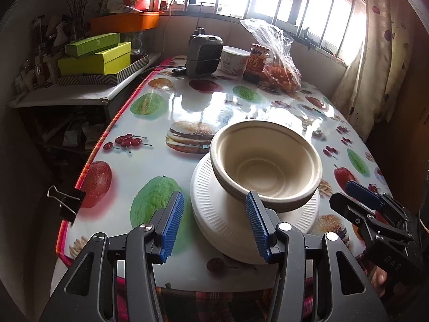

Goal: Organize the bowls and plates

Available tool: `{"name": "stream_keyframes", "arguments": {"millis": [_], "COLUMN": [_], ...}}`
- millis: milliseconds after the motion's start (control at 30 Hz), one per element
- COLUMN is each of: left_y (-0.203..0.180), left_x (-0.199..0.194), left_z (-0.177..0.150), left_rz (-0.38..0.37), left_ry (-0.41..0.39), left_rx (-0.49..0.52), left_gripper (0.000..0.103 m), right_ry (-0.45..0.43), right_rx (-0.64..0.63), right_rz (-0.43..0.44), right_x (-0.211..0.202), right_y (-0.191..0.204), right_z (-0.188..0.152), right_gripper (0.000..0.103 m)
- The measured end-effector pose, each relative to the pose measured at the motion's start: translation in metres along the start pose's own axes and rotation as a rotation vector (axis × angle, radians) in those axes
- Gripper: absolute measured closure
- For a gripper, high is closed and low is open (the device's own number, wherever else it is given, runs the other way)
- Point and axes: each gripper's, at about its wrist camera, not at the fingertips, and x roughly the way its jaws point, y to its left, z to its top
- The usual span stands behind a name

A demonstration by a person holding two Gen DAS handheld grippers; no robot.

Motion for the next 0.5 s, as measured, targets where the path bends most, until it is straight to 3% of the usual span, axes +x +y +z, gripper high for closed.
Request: {"name": "stream_keyframes", "arguments": {"millis": [300,500], "left_y": [-0.003,-0.009], "left_x": [-0.004,-0.002], "left_z": [-0.029,-0.045], "left_rz": [0.06,0.081], "left_ry": [-0.039,-0.035], "left_rx": [0.035,0.054], "left_gripper": [0.053,0.053], "right_ry": [-0.005,-0.006], "right_rx": [-0.042,-0.025], "right_rz": [-0.05,-0.089], "right_x": [-0.006,-0.01], "right_y": [0.007,0.006], "right_z": [-0.023,-0.037], "right_gripper": [0.042,0.03]}}
